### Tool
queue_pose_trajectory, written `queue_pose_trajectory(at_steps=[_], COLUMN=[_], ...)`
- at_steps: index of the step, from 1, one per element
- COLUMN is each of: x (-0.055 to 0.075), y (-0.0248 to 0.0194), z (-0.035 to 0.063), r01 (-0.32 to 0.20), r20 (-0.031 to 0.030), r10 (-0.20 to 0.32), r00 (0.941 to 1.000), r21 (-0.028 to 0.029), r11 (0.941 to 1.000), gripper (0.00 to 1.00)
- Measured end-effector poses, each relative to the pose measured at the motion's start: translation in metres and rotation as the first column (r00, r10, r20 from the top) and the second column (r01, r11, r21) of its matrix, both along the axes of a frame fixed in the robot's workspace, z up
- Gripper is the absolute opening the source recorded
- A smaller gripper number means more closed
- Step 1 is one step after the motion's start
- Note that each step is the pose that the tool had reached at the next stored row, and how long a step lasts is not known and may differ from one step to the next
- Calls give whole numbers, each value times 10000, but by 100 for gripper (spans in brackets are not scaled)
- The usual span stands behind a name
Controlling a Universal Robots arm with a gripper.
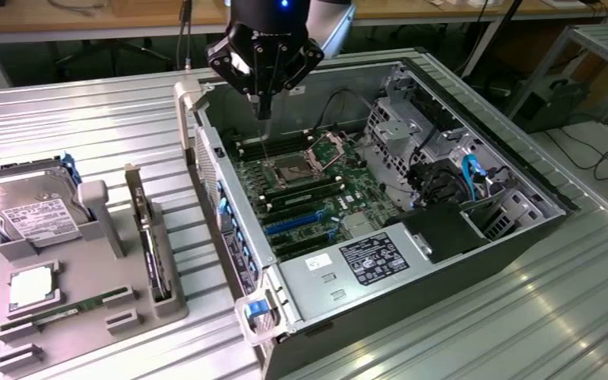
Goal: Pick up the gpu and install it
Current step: 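Reach for the gpu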
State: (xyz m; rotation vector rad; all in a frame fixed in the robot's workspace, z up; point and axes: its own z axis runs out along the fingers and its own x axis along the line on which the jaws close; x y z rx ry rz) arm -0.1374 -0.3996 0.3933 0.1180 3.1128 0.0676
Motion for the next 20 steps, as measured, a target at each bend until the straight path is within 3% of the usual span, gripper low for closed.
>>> queue_pose_trajectory(at_steps=[20], x=[-154], y=[-14], z=[-2], r01=[1], r20=[-3], r10=[-1], r00=[10000], r21=[0], r11=[10000], gripper=[11])
